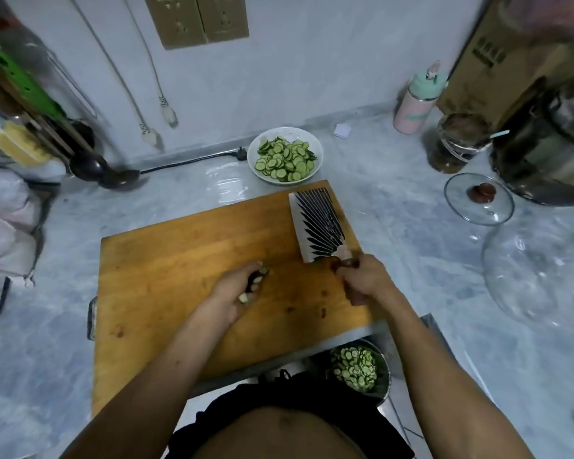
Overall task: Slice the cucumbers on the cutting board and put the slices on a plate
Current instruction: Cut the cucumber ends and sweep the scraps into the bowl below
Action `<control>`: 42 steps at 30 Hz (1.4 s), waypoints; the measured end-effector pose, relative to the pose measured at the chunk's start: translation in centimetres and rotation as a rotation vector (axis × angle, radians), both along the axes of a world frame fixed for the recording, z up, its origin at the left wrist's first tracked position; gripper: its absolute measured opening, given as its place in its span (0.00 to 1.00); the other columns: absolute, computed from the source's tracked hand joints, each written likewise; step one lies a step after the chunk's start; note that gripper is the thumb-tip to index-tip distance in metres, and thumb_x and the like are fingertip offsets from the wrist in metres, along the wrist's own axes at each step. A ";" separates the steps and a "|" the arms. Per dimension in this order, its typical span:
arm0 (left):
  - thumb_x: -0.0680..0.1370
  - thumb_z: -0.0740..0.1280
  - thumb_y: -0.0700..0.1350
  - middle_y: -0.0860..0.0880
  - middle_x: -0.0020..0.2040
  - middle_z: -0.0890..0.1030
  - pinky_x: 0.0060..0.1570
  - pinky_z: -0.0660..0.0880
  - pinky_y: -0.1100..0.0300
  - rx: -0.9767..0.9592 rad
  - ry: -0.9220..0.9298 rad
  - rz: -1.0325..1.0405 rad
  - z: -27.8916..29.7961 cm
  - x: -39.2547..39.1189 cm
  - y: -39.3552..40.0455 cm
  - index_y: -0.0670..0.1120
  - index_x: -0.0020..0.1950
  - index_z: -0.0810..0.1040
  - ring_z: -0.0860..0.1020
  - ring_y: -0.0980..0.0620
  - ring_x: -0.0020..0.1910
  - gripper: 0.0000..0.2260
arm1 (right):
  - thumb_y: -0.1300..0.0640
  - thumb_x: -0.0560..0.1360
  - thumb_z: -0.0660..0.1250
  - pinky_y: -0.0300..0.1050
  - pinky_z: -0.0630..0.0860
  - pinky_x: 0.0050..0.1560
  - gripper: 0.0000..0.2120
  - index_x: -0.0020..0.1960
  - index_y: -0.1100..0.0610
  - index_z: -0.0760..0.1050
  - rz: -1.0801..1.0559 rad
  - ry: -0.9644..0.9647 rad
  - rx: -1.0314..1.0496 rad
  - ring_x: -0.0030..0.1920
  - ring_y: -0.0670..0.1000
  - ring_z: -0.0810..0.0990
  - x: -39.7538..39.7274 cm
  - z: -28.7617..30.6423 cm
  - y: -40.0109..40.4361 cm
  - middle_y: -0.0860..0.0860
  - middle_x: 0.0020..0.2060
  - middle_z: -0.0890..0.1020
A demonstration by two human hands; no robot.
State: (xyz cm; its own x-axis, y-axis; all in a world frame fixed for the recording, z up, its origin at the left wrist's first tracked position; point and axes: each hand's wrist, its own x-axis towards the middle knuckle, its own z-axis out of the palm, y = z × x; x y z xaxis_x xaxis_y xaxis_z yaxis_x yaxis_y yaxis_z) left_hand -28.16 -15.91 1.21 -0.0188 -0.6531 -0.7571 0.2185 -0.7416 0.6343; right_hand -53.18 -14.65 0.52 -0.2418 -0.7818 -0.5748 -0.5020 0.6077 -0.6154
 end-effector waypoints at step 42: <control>0.80 0.65 0.41 0.49 0.31 0.80 0.18 0.58 0.69 -0.155 -0.242 0.316 -0.1 9.0 1.1 0.42 0.44 0.78 0.65 0.56 0.18 0.06 | 0.61 0.81 0.58 0.48 0.76 0.46 0.11 0.61 0.64 0.69 0.184 0.338 -0.094 0.50 0.61 0.82 10.0 1.3 1.3 0.62 0.53 0.82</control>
